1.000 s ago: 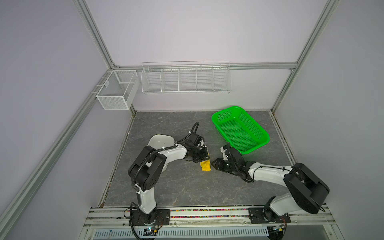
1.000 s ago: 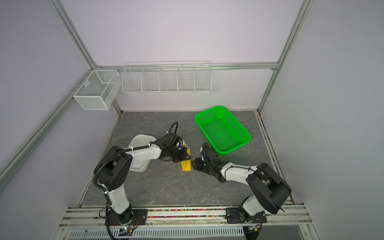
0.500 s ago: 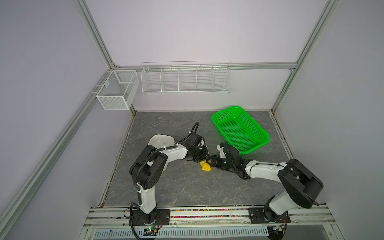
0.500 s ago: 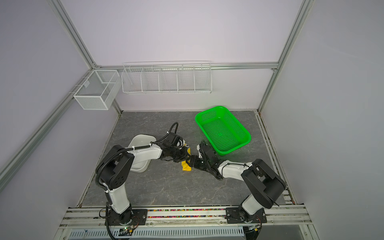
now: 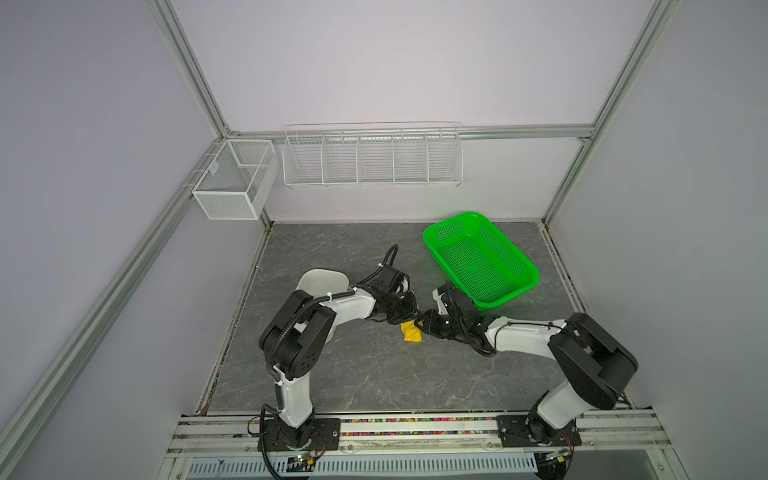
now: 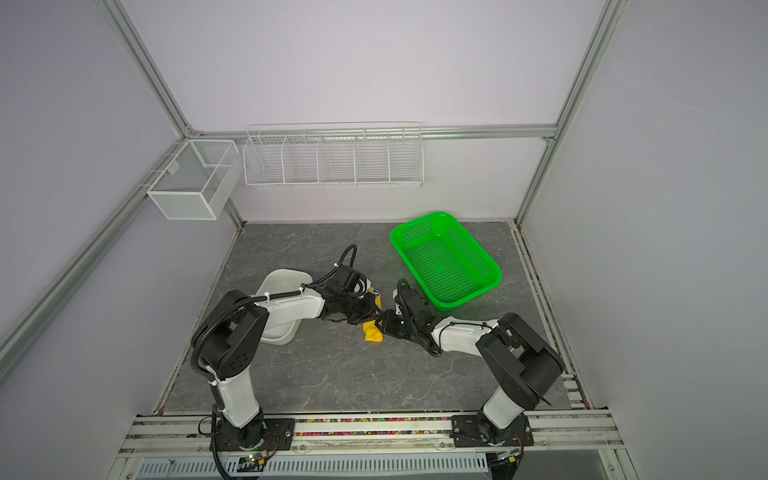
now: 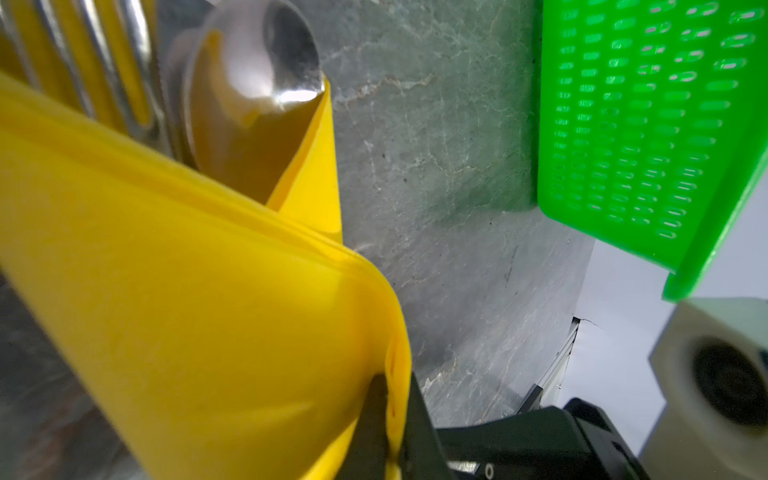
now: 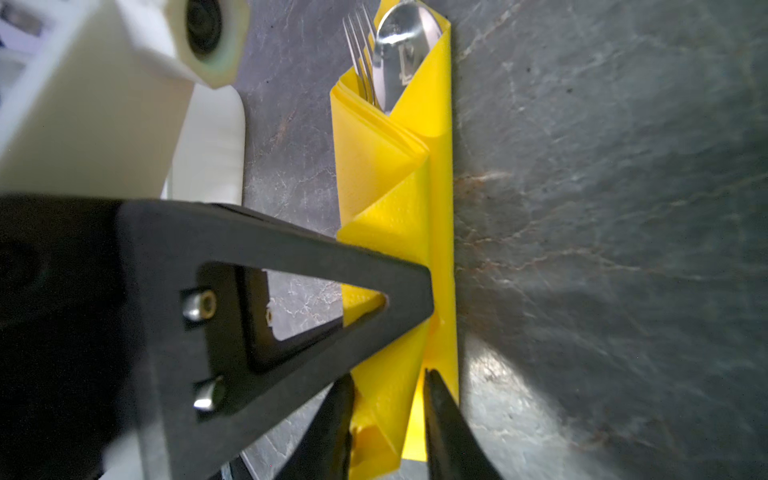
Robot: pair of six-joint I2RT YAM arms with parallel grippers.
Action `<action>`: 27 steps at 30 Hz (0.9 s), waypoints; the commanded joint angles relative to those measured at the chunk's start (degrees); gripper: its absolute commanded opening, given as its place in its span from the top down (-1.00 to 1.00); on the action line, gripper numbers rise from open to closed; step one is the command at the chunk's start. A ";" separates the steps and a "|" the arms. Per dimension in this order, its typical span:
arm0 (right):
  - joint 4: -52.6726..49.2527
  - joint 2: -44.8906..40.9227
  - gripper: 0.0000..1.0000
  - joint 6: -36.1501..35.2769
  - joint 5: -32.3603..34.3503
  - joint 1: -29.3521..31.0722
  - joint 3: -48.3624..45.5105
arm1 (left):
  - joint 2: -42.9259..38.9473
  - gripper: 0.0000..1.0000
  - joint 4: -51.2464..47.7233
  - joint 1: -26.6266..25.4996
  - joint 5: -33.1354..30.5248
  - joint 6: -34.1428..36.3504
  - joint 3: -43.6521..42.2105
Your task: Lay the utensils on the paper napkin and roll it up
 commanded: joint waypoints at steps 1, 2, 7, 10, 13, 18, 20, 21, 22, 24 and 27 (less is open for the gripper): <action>0.40 0.76 0.55 1.62 0.30 -0.09 -0.33 | -0.17 0.80 -0.23 -0.35 0.36 0.48 0.88; 0.55 0.77 0.58 1.95 0.45 -0.10 -0.68 | -0.27 0.78 -0.39 -0.36 0.49 0.75 1.02; 0.75 1.16 0.74 2.12 0.74 -0.09 -1.43 | -2.03 0.57 -2.37 -0.33 -0.19 2.34 1.68; 0.75 1.42 0.75 2.06 1.25 -0.07 -2.07 | -4.72 0.40 -3.91 -0.33 -1.37 3.47 1.69; 1.25 1.86 0.76 1.88 0.92 -0.17 -2.16 | -8.60 0.18 -6.09 -0.26 -3.98 4.94 1.12; 1.58 2.48 0.76 2.01 0.91 -0.20 -2.36 | -14.27 0.11 -8.16 -0.18 -7.54 5.18 -2.45; 1.47 2.49 0.76 2.12 0.98 -0.21 -2.46 | -15.75 0.12 -8.28 0.07 -9.03 4.07 -5.08; 1.58 2.48 0.75 2.26 1.00 -0.21 -2.56 | -16.23 0.13 -7.72 0.15 -9.23 3.54 -6.43; 1.87 2.49 0.75 2.44 0.93 -0.18 -2.86 | -16.50 0.13 -6.86 0.17 -9.00 3.07 -7.78; 2.37 2.24 0.74 2.59 1.04 -0.21 -3.34 | -16.30 0.17 -5.84 0.13 -7.91 2.48 -9.46; 2.26 2.24 0.74 2.41 0.99 -0.21 -3.25 | -15.02 0.22 -4.90 0.18 -6.50 2.44 -10.54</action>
